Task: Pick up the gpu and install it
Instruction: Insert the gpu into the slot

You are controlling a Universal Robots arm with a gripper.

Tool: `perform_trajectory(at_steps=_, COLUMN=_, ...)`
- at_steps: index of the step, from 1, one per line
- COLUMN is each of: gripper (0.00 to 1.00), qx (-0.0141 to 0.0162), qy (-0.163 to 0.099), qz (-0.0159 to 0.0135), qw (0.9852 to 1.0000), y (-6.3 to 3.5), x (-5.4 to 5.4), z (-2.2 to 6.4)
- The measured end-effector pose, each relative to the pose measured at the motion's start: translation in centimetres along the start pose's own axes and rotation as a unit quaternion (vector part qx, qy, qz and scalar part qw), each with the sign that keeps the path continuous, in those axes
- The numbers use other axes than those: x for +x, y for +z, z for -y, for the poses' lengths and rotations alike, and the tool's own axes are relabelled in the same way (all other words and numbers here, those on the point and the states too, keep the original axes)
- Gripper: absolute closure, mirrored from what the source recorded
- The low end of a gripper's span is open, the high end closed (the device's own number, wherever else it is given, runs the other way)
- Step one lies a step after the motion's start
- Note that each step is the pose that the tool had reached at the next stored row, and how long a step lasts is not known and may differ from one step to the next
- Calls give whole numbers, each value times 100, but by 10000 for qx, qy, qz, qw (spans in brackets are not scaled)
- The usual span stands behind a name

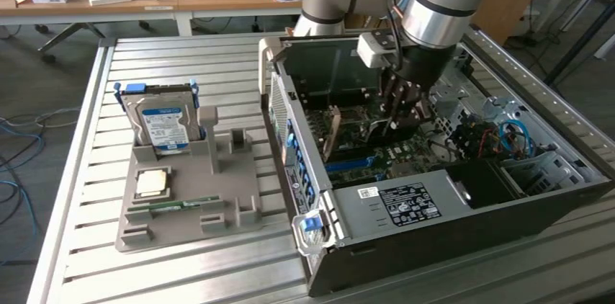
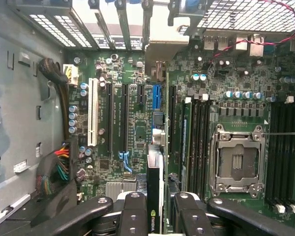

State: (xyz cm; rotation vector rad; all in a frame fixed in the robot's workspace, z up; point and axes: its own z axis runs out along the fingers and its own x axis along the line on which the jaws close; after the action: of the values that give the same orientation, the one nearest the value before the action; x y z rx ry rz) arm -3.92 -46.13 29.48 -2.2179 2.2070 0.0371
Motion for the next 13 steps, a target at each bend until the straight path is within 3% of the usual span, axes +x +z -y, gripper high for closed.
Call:
perform_trajectory(at_steps=5, gripper=74, qx=3, qy=-1, qz=0, qw=10000, y=14, x=1, z=-40)
perform_trajectory(at_steps=13, gripper=74, qx=2, qy=-1, qz=0, qw=10000, y=113, x=3, z=-82)
